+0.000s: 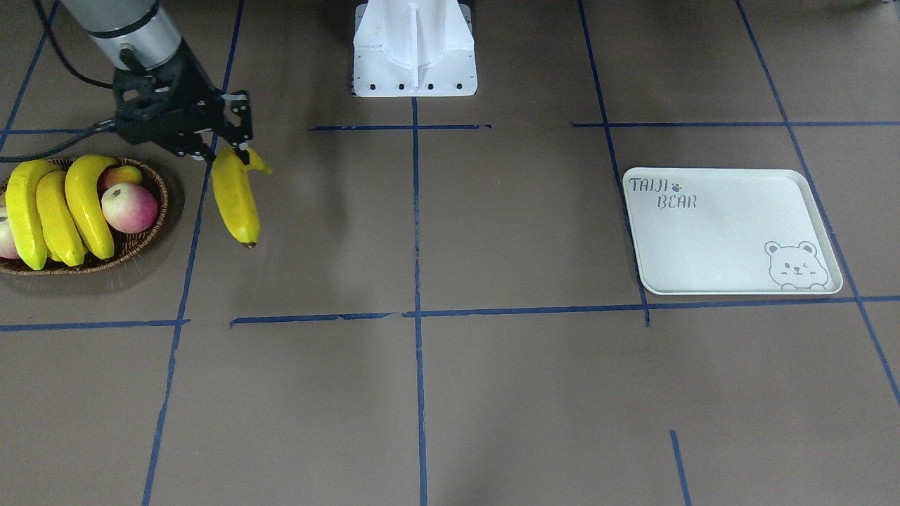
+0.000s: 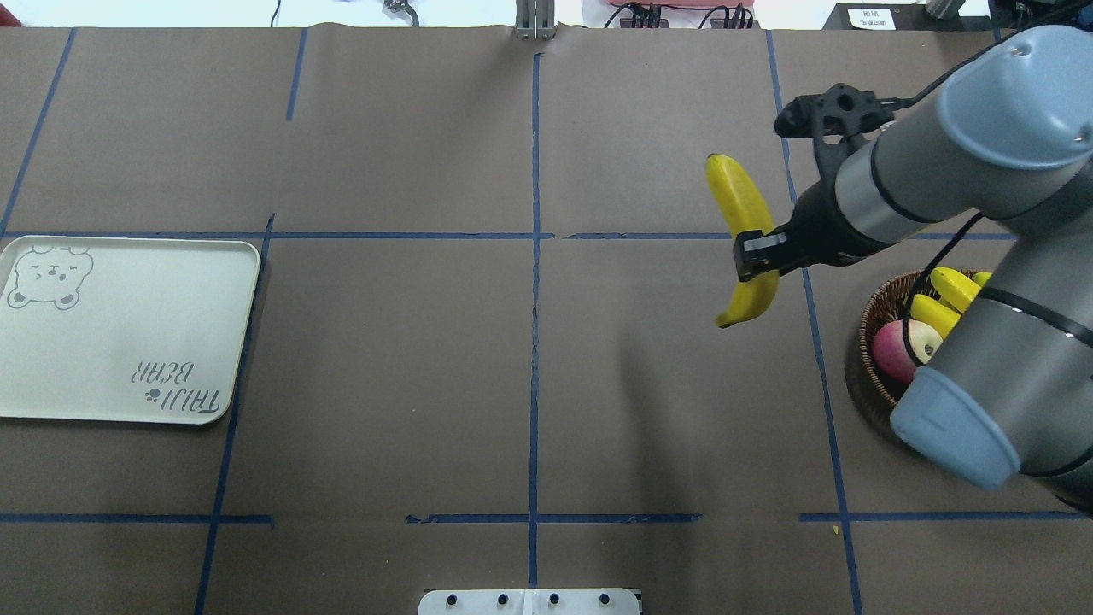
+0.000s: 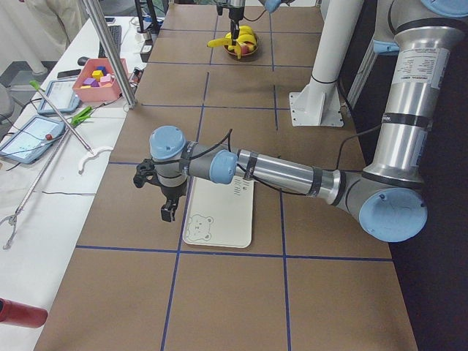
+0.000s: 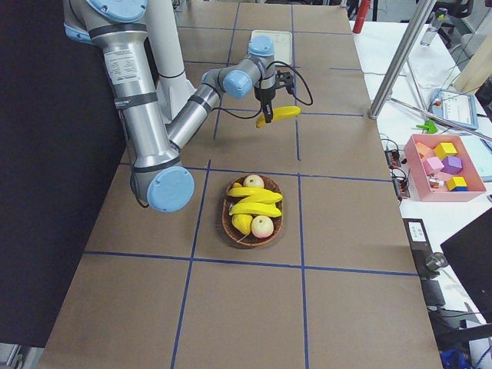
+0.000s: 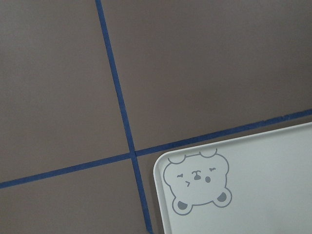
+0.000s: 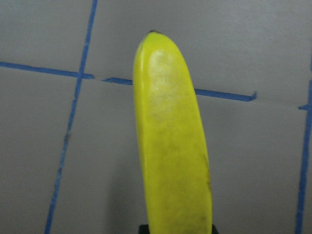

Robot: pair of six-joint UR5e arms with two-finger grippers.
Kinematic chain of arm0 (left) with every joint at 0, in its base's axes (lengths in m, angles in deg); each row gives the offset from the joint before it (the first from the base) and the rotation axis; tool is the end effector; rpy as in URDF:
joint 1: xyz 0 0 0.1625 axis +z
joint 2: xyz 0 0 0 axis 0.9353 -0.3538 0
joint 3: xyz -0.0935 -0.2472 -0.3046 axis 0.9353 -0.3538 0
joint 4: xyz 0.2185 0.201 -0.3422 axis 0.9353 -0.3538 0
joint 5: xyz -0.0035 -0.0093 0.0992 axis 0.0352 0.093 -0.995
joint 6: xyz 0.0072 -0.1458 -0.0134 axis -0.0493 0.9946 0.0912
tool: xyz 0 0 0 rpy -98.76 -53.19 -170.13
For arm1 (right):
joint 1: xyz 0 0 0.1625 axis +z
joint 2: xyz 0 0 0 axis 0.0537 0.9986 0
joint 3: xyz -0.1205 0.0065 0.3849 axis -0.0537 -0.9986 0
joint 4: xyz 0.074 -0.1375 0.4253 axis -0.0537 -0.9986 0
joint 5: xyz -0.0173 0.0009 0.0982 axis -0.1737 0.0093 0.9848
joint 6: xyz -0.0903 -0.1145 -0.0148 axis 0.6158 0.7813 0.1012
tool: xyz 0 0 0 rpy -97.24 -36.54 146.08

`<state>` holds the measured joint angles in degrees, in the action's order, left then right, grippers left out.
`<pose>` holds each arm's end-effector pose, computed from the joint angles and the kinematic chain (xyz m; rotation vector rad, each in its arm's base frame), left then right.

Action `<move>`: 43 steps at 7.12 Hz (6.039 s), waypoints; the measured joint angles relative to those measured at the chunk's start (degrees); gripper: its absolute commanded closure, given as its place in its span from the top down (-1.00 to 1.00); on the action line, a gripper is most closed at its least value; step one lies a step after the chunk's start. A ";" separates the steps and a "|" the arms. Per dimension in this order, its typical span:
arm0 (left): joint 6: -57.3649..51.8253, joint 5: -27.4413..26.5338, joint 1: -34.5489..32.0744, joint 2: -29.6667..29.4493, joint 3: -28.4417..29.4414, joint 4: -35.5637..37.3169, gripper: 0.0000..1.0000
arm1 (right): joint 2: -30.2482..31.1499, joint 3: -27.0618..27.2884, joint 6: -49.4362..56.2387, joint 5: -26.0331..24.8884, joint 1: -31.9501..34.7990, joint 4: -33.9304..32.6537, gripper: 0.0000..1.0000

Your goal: Transfer all bananas from basket to plate

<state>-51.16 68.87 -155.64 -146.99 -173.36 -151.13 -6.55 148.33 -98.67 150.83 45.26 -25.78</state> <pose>0.0094 -0.6028 0.5397 0.2032 0.8041 0.0928 -0.3848 -0.4443 0.1919 0.2127 -0.9133 -0.0932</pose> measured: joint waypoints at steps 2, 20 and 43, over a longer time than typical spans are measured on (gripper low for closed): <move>10.84 6.78 1.73 -0.47 0.12 -5.90 1.00 | -3.75 -8.75 -8.17 -3.59 -3.89 14.15 -1.00; 80.08 -5.96 35.03 -23.69 0.08 -35.37 0.83 | -28.99 -34.63 -25.81 -15.02 -14.45 34.23 -0.98; 71.31 -7.09 24.77 3.48 3.46 -34.58 -1.00 | -13.22 -21.35 -7.75 -0.58 0.22 6.86 0.99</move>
<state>20.15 61.78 -130.87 -143.52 -169.90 -185.71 -19.77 126.97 -106.42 150.25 45.48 -18.93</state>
